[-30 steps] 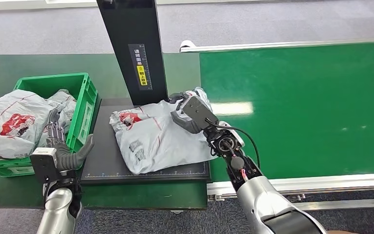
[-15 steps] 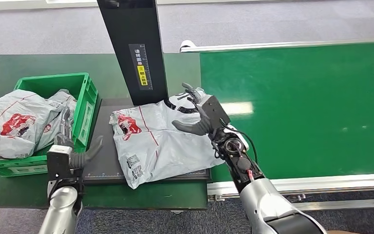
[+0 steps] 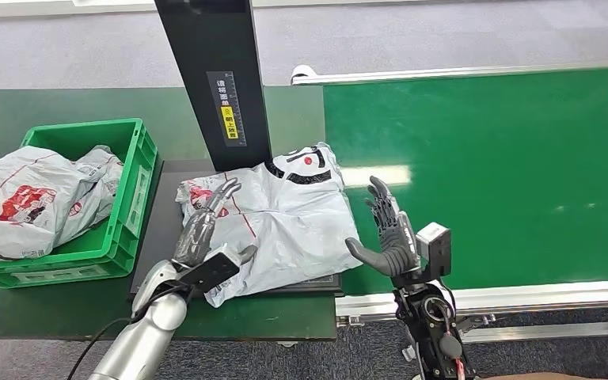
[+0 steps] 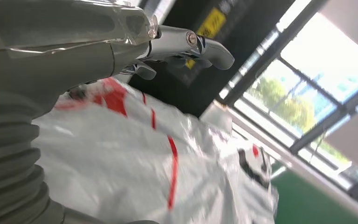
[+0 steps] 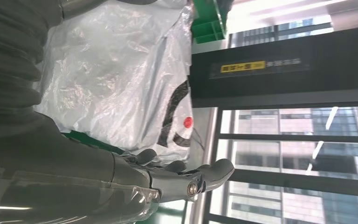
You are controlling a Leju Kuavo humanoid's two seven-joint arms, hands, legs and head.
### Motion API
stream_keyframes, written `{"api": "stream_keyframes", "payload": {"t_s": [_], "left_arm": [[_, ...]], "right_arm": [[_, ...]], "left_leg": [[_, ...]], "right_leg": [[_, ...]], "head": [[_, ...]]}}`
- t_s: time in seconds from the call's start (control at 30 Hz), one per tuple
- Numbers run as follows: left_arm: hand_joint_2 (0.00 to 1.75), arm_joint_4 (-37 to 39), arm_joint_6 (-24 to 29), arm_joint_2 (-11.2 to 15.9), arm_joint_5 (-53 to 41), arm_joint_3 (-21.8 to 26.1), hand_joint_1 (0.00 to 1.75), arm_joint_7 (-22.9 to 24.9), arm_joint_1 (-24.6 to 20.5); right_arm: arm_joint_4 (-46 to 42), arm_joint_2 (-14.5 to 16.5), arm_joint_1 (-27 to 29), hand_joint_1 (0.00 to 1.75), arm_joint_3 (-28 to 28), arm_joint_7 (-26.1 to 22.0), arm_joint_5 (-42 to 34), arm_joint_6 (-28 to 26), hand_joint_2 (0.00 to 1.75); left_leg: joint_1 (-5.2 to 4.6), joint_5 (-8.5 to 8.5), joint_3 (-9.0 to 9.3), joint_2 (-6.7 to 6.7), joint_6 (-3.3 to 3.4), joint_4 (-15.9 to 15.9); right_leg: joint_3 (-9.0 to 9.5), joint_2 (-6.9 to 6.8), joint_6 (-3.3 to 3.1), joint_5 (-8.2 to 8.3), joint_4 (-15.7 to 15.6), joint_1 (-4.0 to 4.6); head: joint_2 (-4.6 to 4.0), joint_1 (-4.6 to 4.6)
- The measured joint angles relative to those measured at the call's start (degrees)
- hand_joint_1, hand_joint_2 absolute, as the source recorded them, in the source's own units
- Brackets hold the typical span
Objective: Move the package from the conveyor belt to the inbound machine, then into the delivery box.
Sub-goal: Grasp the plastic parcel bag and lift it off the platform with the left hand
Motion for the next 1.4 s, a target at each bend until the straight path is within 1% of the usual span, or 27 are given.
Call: {"api": "stream_keyframes", "payload": {"t_s": [0.13,0.23,0.37,0.47,0.57,0.6,0.7,0.73,0.9,1.0,1.17,1.4], "left_arm": [[1.75,5.38,0.46,0.0,-1.37,-2.51,0.0,0.07,-2.76],[1.75,10.3,1.58,-0.07,-5.4,-4.68,0.0,1.41,-5.1],[1.75,19.0,3.38,-0.75,-10.89,-7.98,0.0,2.97,-9.26],[1.75,25.25,3.72,-1.51,-12.86,-10.2,0.0,3.32,-12.51],[1.75,29.24,4.02,-2.01,-13.19,-11.46,0.0,3.02,-14.68],[1.75,30.16,4.08,-2.13,-13.22,-11.74,0.14,2.94,-15.2],[1.75,32.07,4.12,-2.38,-13.35,-12.33,1.44,2.85,-16.17],[1.75,32.49,4.11,-2.44,-13.43,-12.44,1.74,2.81,-16.3],[1.75,33.86,4.36,-2.52,-13.51,-13.28,1.75,1.86,-16.58],[1.75,33.87,5.84,-2.51,-12.09,-13.31,1.75,0.44,-16.58],[1.75,31.74,8.92,-2.3,-9.58,-13.27,1.75,-1.25,-15.95],[1.75,29.41,9.58,-1.9,-8.92,-13.24,1.75,-1.8,-15.05]], "right_arm": [[-4.97,-0.46,2.15,0.0,-0.1,-0.16,-0.86,0.36,1.75],[-7.61,-0.64,3.15,0.0,0.24,-0.97,-1.66,0.76,1.75],[-11.19,-0.66,4.02,0.0,1.63,-1.08,-2.53,0.91,1.75],[-12.59,-0.66,4.2,0.0,2.61,-0.8,-3.26,0.86,1.75],[-12.72,-0.66,4.39,0.0,3.2,-0.7,-3.53,0.68,1.75],[-12.72,-0.66,4.45,0.0,3.32,-0.7,-3.55,0.64,1.75],[-12.72,-0.66,4.52,0.0,3.51,-0.7,-3.59,0.48,1.75],[-12.72,-0.66,4.52,0.0,3.56,-0.7,-3.59,0.39,1.75],[-12.65,-0.66,4.73,0.0,3.82,-0.73,-3.57,-0.38,1.75],[-12.63,-0.66,5.2,0.0,3.8,-0.74,-3.47,-1.2,1.75],[-12.71,-0.66,5.77,0.0,3.61,-0.39,-3.15,-2.2,1.75],[-12.86,-0.66,6.08,0.0,3.34,-0.09,-3.11,-2.25,1.75]], "left_leg": [[0.0,0.02,0.04,0.03,0.0,0.0],[0.0,0.02,0.05,0.0,0.0,0.0],[-0.01,0.02,0.05,-0.04,0.01,0.01],[-0.01,0.02,0.08,-0.07,0.01,0.01],[-0.01,0.02,0.16,-0.1,0.01,0.0],[-0.01,0.02,0.19,-0.11,0.01,0.0],[-0.01,0.02,0.31,-0.11,0.01,-0.01],[-0.01,0.02,0.35,-0.11,0.01,-0.01],[-0.01,0.02,0.44,-0.11,0.01,-0.01],[-0.01,0.02,0.45,-0.11,0.01,-0.01],[-0.01,0.02,0.38,-0.11,0.01,0.0],[-0.01,0.01,0.29,-0.1,0.01,-0.01]], "right_leg": [[0.04,0.03,0.0,0.01,0.0,0.0],[0.06,0.02,0.0,0.01,0.0,0.0],[0.07,0.02,0.0,0.01,0.0,-0.01],[0.14,0.01,0.01,0.01,0.0,-0.01],[0.24,-0.02,0.01,0.0,0.0,-0.01],[0.28,-0.03,0.01,0.0,0.0,-0.01],[0.41,-0.04,0.01,0.0,0.0,-0.01],[0.45,-0.04,0.01,0.0,0.0,-0.01],[0.54,-0.05,0.01,0.0,0.0,-0.01],[0.54,-0.05,0.01,0.0,0.0,-0.01],[0.45,-0.04,0.01,0.0,0.0,-0.01],[0.36,-0.04,0.01,0.0,0.0,-0.01]], "head": [[0.01,0.0],[0.02,0.01],[0.0,0.0],[0.0,-0.01],[0.01,0.0],[0.01,-0.01],[0.01,0.01],[0.01,0.01],[0.0,0.0],[0.0,0.0],[0.01,0.0],[0.0,0.0]]}}
